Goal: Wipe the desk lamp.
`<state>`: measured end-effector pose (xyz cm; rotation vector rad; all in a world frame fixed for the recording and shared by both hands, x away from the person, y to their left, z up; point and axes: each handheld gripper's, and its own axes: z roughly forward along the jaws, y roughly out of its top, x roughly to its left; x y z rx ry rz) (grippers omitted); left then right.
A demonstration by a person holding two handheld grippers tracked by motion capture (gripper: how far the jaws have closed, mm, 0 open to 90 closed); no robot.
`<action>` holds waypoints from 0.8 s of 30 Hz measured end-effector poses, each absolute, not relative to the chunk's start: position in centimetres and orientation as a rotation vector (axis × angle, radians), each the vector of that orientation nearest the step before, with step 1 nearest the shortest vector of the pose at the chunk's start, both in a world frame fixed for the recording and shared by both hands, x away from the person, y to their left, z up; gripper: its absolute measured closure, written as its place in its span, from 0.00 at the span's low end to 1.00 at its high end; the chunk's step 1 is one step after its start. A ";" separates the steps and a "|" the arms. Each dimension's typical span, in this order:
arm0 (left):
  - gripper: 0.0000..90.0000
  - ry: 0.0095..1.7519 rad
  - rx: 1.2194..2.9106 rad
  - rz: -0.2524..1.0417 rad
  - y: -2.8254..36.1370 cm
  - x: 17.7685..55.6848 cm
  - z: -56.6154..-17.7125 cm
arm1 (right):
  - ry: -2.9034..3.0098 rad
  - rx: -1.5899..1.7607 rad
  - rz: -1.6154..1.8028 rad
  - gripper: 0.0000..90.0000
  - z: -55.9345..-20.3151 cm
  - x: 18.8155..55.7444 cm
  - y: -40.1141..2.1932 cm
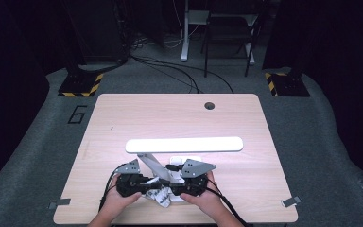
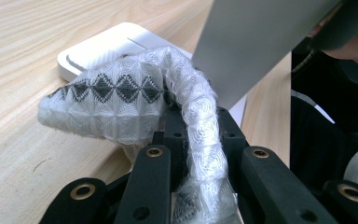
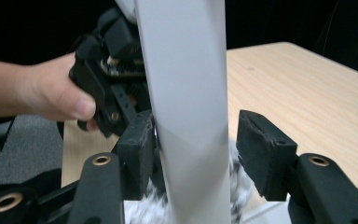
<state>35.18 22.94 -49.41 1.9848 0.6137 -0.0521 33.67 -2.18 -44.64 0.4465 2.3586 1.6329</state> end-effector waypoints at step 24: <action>0.88 0.702 1.966 -0.040 21.5 37.5 -50.7 | 2.415 0.465 1.564 0.57 -46.3 33.9 -2.0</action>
